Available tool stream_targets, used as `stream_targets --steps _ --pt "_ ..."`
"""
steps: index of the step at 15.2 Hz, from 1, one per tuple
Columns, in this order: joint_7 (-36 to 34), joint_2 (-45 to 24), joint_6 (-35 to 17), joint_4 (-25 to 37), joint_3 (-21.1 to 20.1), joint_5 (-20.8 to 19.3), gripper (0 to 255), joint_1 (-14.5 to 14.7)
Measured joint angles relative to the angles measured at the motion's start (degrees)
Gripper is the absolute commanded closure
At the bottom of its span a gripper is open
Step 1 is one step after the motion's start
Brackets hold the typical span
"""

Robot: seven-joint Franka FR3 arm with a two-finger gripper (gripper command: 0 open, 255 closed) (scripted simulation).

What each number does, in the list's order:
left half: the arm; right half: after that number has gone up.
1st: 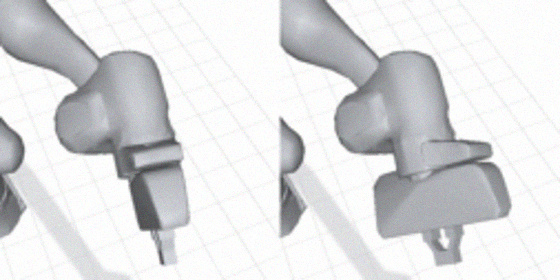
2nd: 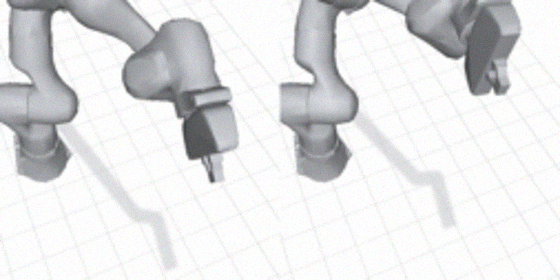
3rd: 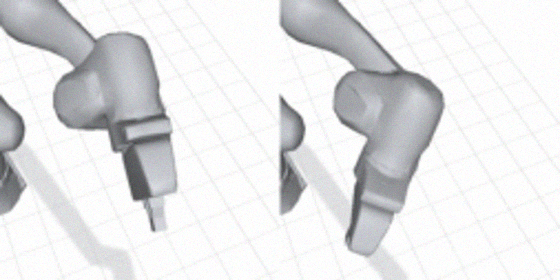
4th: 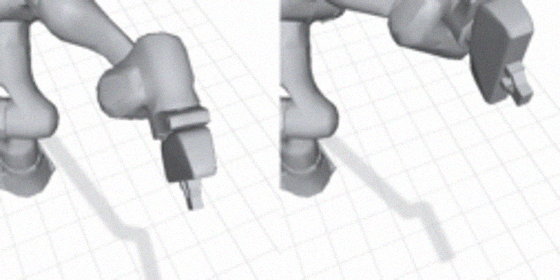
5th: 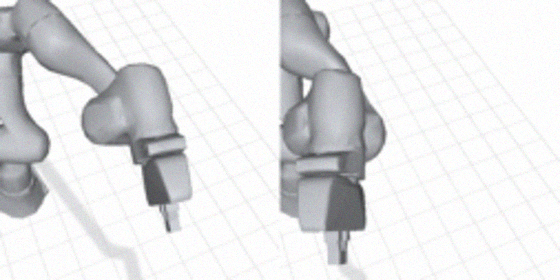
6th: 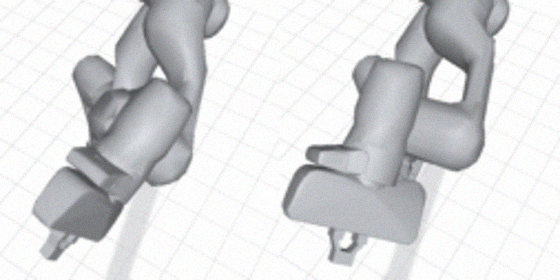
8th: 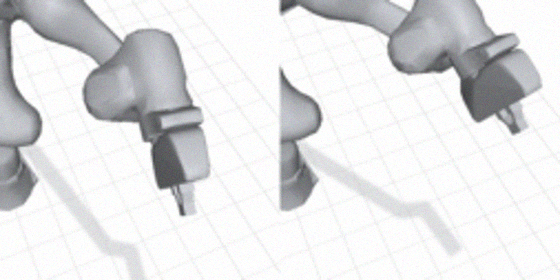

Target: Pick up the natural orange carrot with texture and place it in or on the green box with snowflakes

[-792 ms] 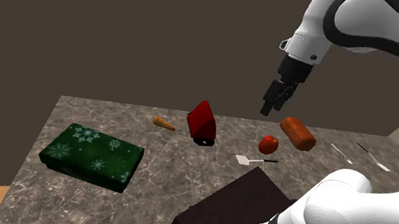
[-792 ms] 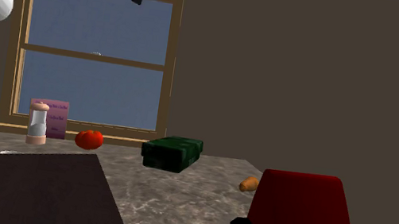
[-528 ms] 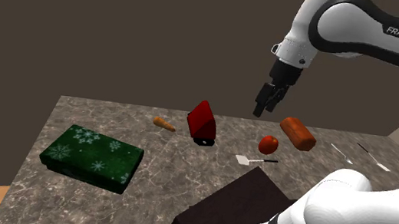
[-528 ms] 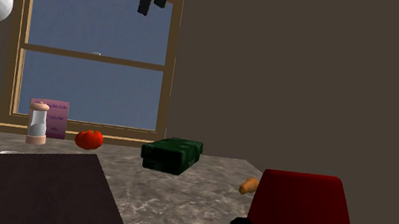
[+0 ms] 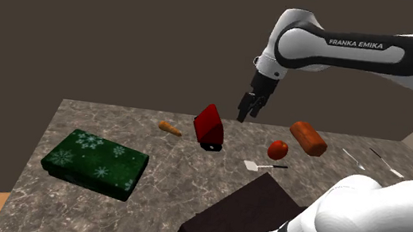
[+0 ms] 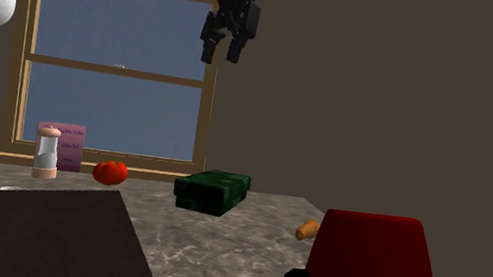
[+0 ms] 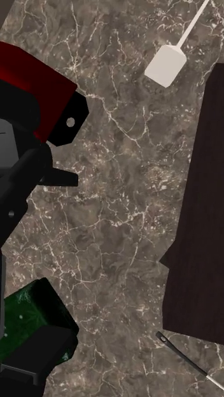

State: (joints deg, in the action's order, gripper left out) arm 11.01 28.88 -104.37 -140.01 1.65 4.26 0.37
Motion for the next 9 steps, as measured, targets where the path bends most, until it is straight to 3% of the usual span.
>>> stream_targets --steps 9 --pt "4.87 -19.08 -14.81 4.67 0.91 1.44 0 0.82"
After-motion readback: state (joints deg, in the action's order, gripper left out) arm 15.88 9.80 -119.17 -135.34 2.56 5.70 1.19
